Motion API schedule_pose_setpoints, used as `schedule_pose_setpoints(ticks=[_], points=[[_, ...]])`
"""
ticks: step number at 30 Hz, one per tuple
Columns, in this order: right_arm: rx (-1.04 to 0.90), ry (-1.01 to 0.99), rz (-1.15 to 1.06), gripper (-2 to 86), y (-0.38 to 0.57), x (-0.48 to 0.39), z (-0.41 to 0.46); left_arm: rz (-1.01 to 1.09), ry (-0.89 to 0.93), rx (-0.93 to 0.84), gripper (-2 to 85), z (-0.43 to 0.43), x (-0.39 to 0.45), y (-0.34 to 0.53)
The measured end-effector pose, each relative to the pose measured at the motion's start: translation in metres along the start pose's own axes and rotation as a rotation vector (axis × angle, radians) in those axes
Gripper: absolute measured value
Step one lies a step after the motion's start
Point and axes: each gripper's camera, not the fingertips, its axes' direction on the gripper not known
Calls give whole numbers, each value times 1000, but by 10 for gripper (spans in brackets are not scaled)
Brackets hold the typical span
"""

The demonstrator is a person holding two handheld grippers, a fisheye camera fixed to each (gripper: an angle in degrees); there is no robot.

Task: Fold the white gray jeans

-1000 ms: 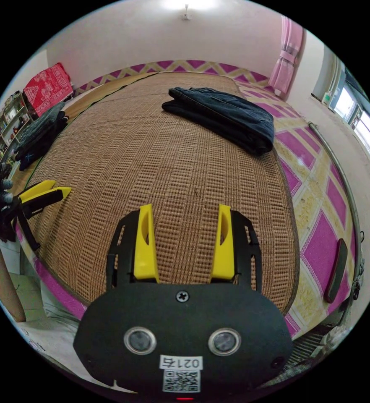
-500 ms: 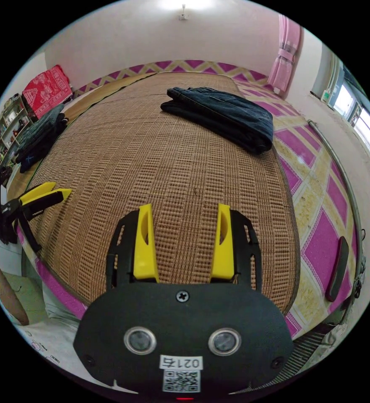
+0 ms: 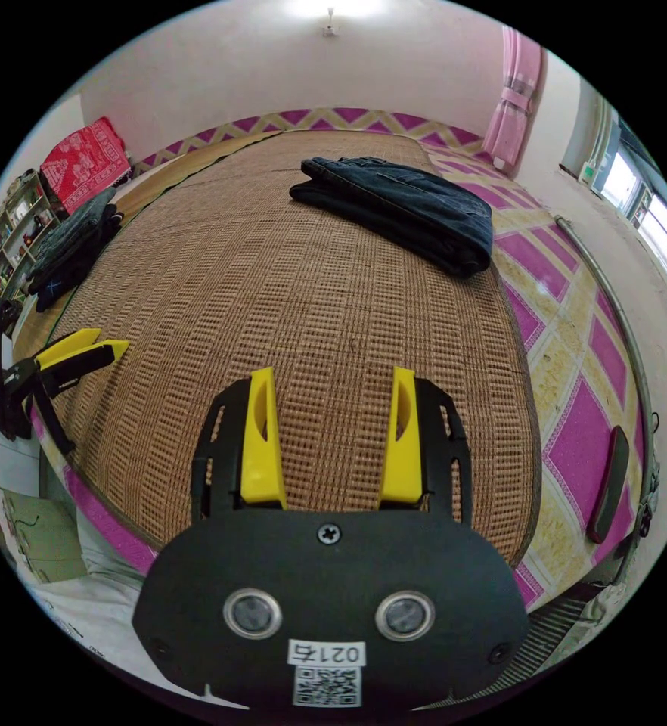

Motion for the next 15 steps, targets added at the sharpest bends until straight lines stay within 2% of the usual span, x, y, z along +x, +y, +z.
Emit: schedule_pose_setpoints(ticks=[15], points=[[0, 1, 0, 206, -2, 5, -7, 0, -1, -2, 208, -25, 10, -32]])
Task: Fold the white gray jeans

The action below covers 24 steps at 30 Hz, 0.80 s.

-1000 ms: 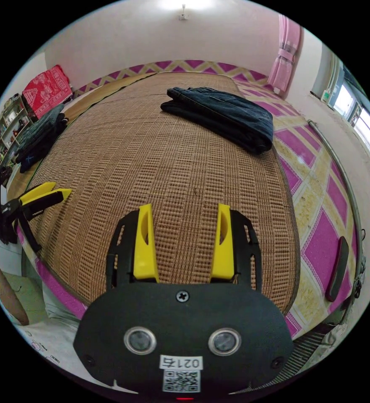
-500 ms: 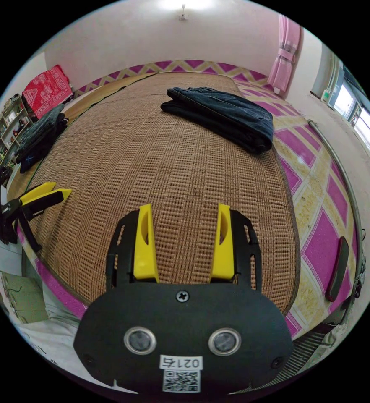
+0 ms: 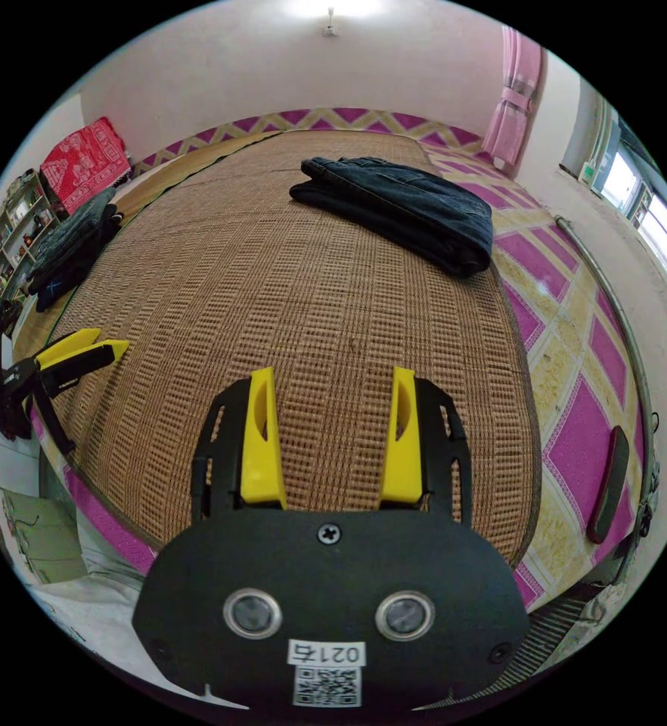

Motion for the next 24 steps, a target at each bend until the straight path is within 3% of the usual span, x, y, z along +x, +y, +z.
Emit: schedule_pose_setpoints(ticks=[24], points=[[-1, 1, 0, 206, -22, 0, -28, 0, -1, -2, 208, -78, 28, -122]])
